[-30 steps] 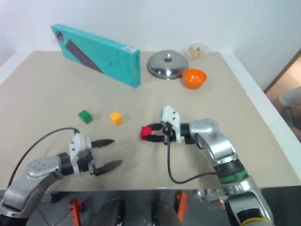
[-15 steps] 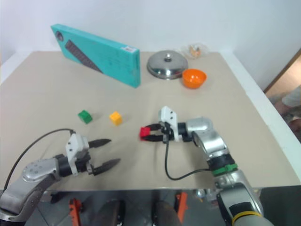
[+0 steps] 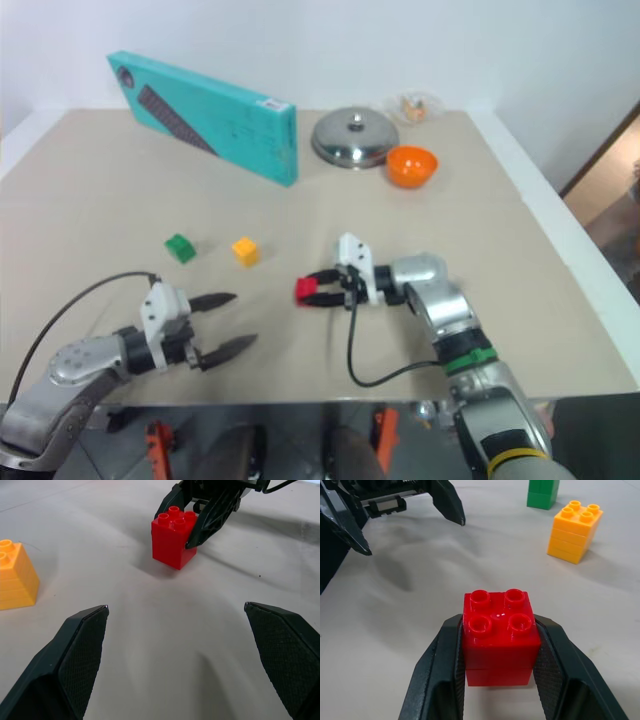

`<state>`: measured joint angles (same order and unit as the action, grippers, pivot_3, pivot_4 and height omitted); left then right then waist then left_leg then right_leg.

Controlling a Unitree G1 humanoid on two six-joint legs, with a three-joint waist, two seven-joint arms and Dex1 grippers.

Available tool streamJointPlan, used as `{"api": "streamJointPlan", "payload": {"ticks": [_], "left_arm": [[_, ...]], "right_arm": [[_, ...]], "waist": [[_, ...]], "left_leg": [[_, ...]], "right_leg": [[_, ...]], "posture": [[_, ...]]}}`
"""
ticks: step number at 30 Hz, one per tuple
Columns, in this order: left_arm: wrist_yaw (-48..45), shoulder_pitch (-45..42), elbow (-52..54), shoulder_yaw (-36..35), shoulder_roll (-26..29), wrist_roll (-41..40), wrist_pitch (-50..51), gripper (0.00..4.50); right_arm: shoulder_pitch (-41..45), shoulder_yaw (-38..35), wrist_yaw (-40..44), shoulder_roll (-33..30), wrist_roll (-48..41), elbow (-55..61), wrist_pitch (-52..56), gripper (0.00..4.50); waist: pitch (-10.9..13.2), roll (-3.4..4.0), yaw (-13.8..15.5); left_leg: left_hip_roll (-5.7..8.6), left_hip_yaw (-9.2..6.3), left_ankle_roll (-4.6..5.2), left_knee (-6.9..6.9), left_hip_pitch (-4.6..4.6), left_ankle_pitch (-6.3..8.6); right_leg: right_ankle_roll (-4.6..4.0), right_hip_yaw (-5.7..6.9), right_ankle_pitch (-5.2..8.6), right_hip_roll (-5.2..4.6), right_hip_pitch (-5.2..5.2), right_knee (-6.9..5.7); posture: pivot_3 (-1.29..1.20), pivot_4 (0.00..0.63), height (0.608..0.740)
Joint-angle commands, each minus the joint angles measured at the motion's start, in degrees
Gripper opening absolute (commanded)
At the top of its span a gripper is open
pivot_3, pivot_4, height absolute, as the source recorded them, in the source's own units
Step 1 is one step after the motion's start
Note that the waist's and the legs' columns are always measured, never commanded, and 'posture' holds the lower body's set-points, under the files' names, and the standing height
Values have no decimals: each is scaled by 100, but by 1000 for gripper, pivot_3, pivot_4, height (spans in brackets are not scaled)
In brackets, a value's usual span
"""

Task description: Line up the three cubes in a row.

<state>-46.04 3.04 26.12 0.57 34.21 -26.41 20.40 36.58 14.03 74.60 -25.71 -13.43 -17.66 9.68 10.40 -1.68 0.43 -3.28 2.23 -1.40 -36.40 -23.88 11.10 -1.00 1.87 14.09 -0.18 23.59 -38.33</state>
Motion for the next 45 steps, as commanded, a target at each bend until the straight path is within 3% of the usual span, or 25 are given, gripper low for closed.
{"api": "streamJointPlan", "payload": {"ticks": [1,7,8,13,17,20,24,34,45], "left_arm": [[27,-42,237,9,-8,-2,-35,4500],[68,-27,261,27,3,-5,-24,4500],[77,-23,268,26,7,-5,-19,4500],[388,90,399,-301,-88,-191,100,4500],[1113,180,393,-1137,-395,-486,249,4500],[1715,57,150,-1762,-578,-368,126,4500],[2010,-190,-342,-2023,-573,-141,45,4500],[399,-1741,-3163,-1769,370,88,-525,4500],[-878,-3170,-5482,-1014,562,729,-1010,4500]], "right_arm": [[146,4,118,12,22,-84,-85,2297],[143,-15,146,18,82,-139,-180,4320],[137,-29,134,14,76,-99,-174,4460],[94,-306,-88,-50,-199,543,152,4460],[7,-810,-621,-83,-719,1484,896,4460],[-251,-1062,-1055,-139,-899,2232,1206,4460],[-605,-1118,-1545,-112,-870,2833,1273,4460],[-878,-955,-2044,-160,-777,3303,1236,4460],[-1001,-991,-2110,-374,-848,3532,1292,4460]], "waist": [[0,0,0],[0,0,0],[0,0,0],[0,0,0],[0,0,0],[0,-1,1],[0,-1,2],[-1,-4,2],[-3,-7,2]], "left_leg": [[0,0,0,0,0,0],[0,2,0,0,0,0],[0,2,0,0,0,0],[-4,3,0,0,0,0],[-12,1,0,1,2,0],[-15,0,-1,1,1,0],[-12,2,-1,1,5,0],[-1,9,-3,-3,4,-1],[5,19,-3,-1,-42,-1]], "right_leg": [[0,0,0,0,0,0],[0,-2,0,0,0,0],[0,-2,0,0,0,0],[-2,-4,-1,-1,2,0],[-1,-2,-1,-1,2,-2],[-2,0,-1,0,2,-2],[-2,-1,-1,-2,-2,-2],[-9,1,-11,7,3,-1],[-3,-8,-13,22,44,-1]], "posture": [[0,150,740],[0,150,740],[0,150,740],[0,150,740],[0,150,740],[0,150,740],[0,150,740],[0,150,740],[0,150,740]]}}
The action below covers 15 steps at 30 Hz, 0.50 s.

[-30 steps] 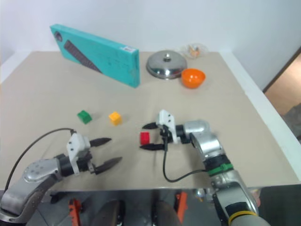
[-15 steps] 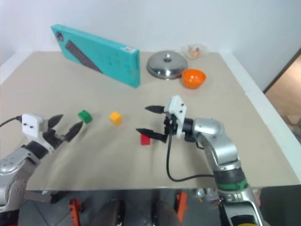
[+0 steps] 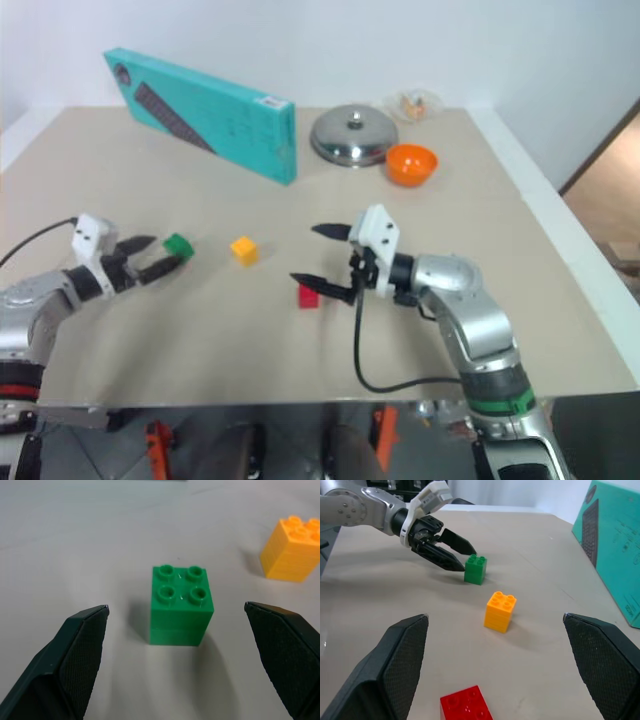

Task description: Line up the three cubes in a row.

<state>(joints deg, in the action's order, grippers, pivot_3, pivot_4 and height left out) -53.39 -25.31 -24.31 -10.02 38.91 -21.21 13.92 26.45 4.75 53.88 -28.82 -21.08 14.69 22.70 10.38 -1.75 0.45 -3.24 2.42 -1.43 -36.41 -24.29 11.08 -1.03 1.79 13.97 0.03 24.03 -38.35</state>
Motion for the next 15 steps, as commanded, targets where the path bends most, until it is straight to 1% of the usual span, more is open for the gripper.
{"api": "streamJointPlan", "payload": {"ticks": [1,5,6,8,9,12,14,15], "left_arm": [[-163,-463,-659,109,88,326,-521,4500],[-369,-855,-1316,238,57,558,-922,4500],[-447,-911,-1428,285,55,614,-1022,3960],[-541,-990,-1606,384,49,737,-1196,3384],[-565,-1022,-1677,404,37,773,-1267,2970],[-606,-1085,-1811,429,13,846,-1434,1953],[-596,-1089,-1834,449,24,900,-1539,1330],[-627,-1071,-1801,455,36,907,-1572,1330]], "right_arm": [[10,-68,-55,-77,-87,314,-4,4460],[3,-81,-104,-112,-89,353,11,4460],[-1,-80,-110,-122,-85,359,10,4500],[-6,-76,-111,-149,-78,369,8,4500],[-5,-74,-111,-160,-76,370,9,4500],[-1,-76,-106,-182,-97,388,31,4500],[-2,-83,-90,-194,-137,423,71,4500],[0,-89,-76,-201,-172,444,108,4500]], "waist": [[0,0,0],[0,0,-1],[0,0,-1],[0,0,-2],[0,0,-3],[0,-1,-3],[-1,-1,-2],[-1,-1,-2]], "left_leg": [[-1,-1,0,-1,0,0],[-7,1,0,-2,0,0],[-7,1,0,-2,0,0],[-7,3,0,-2,0,0],[-7,6,0,-2,-1,0],[-8,10,0,-2,-1,0],[-8,12,0,-4,-2,0],[-8,12,0,-5,-2,0]], "right_leg": [[0,1,0,2,0,-1],[-2,0,-1,8,4,-4],[-1,0,-1,9,4,-4],[-2,0,-1,10,5,-5],[-2,0,-1,10,6,-5],[-2,-4,-1,10,10,-8],[-2,-9,-1,9,13,-14],[-1,-10,-1,9,13,-15]], "posture": [[0,150,740],[0,150,740],[0,150,740],[0,150,740],[0,150,740],[0,150,740],[0,150,740],[0,150,740]]}}
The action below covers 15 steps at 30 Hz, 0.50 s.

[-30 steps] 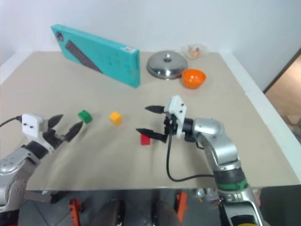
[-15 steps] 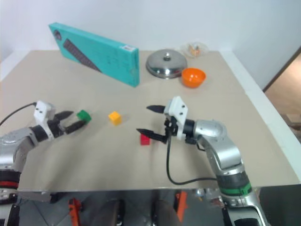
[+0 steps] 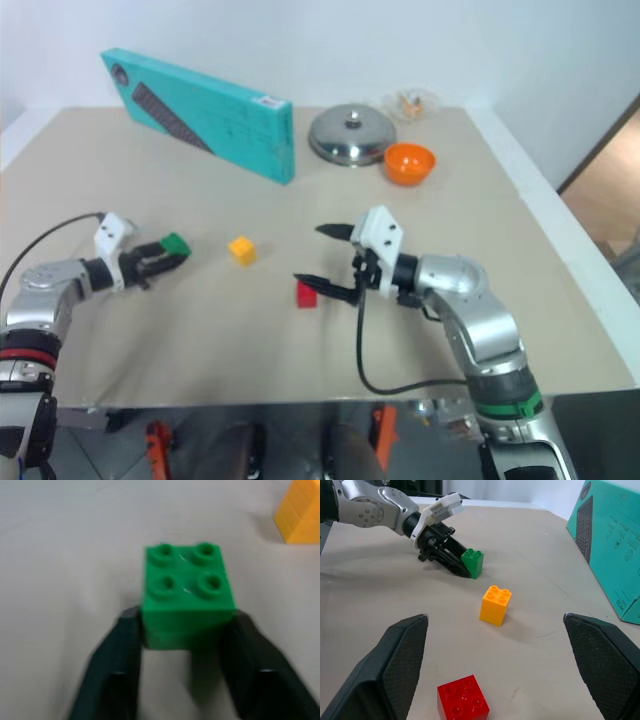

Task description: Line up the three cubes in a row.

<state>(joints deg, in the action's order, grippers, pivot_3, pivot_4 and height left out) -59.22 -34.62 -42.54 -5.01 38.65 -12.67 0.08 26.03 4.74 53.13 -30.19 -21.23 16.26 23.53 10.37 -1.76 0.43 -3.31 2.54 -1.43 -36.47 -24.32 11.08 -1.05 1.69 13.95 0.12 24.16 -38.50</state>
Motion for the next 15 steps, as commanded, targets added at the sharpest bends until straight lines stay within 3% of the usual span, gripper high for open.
{"api": "streamJointPlan", "payload": {"ticks": [1,6,10,15], "left_arm": [[-103,-96,117,-47,95,50,-212,1330],[-841,403,1386,-5,389,-235,164,1330],[-1386,988,3141,223,605,-666,1045,1330],[-1508,1116,4267,758,442,-783,1566,1330]], "right_arm": [[38,-106,22,-71,-247,346,116,4500],[-14,-198,374,-358,-936,758,719,4500],[-76,-175,682,-712,-1185,897,889,4500],[-70,-124,763,-851,-1171,852,826,4500]], "waist": [[0,0,0],[0,-1,-9],[1,-1,-14],[1,-1,-2]], "left_leg": [[0,1,0,-1,0,0],[-5,12,0,-5,0,0],[-15,21,-1,-6,3,0],[-12,29,1,-18,9,-1]], "right_leg": [[0,-2,0,0,2,-4],[0,-16,1,0,10,-16],[1,-25,2,-5,13,-25],[2,-32,1,-7,12,-37]], "posture": [[0,150,740],[0,150,740],[0,150,740],[0,150,740]]}}
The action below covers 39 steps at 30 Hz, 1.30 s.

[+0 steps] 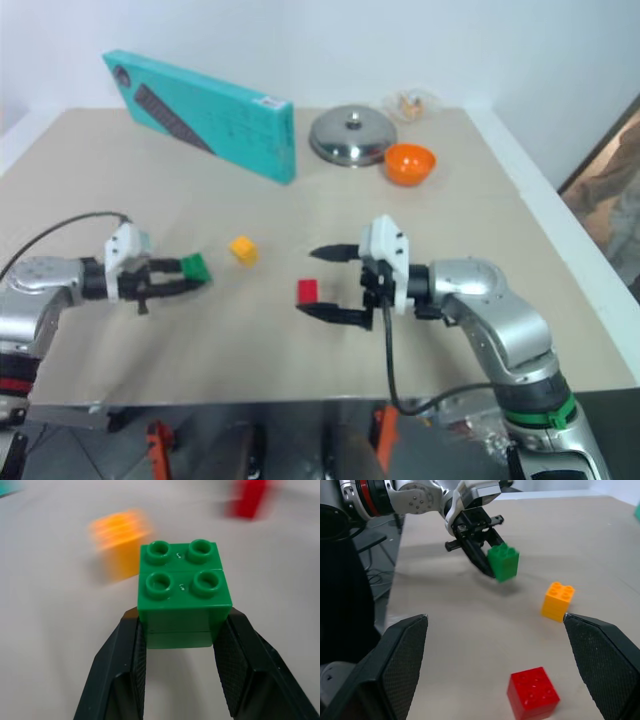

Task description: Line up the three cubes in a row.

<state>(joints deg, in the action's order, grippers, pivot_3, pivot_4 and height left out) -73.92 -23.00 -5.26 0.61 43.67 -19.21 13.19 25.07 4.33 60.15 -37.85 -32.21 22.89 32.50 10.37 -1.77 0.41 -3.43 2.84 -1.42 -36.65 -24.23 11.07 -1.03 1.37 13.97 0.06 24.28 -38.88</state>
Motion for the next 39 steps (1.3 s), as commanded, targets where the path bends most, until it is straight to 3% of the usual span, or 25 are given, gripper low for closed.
{"api": "streamJointPlan", "payload": {"ticks": [1,8,15,39], "left_arm": [[-5,-103,624,345,-172,-94,297,1330],[-40,-298,420,915,-533,302,-37,1330],[64,-645,-293,999,-817,561,-497,1330],[-395,-1128,-1295,1244,-952,989,-1121,1330]], "right_arm": [[38,-73,47,-76,-38,169,-107,4500],[32,-16,-52,-26,115,124,-253,4500],[-140,-12,-167,11,195,231,-363,4500],[-264,-14,-324,-7,233,333,-364,4500]], "waist": [[0,0,0],[0,0,-10],[0,-1,-4],[0,-1,-3]], "left_leg": [[5,2,1,-2,0,-1],[5,5,3,-2,5,-2],[-2,7,2,-1,5,-2],[-1,10,2,-2,5,-1]], "right_leg": [[2,-2,-2,3,0,0],[2,-14,-4,20,4,-6],[1,-18,-4,32,6,-7],[1,-60,-4,56,6,-8]], "posture": [[0,150,740],[0,150,740],[0,150,740],[0,150,740]]}}
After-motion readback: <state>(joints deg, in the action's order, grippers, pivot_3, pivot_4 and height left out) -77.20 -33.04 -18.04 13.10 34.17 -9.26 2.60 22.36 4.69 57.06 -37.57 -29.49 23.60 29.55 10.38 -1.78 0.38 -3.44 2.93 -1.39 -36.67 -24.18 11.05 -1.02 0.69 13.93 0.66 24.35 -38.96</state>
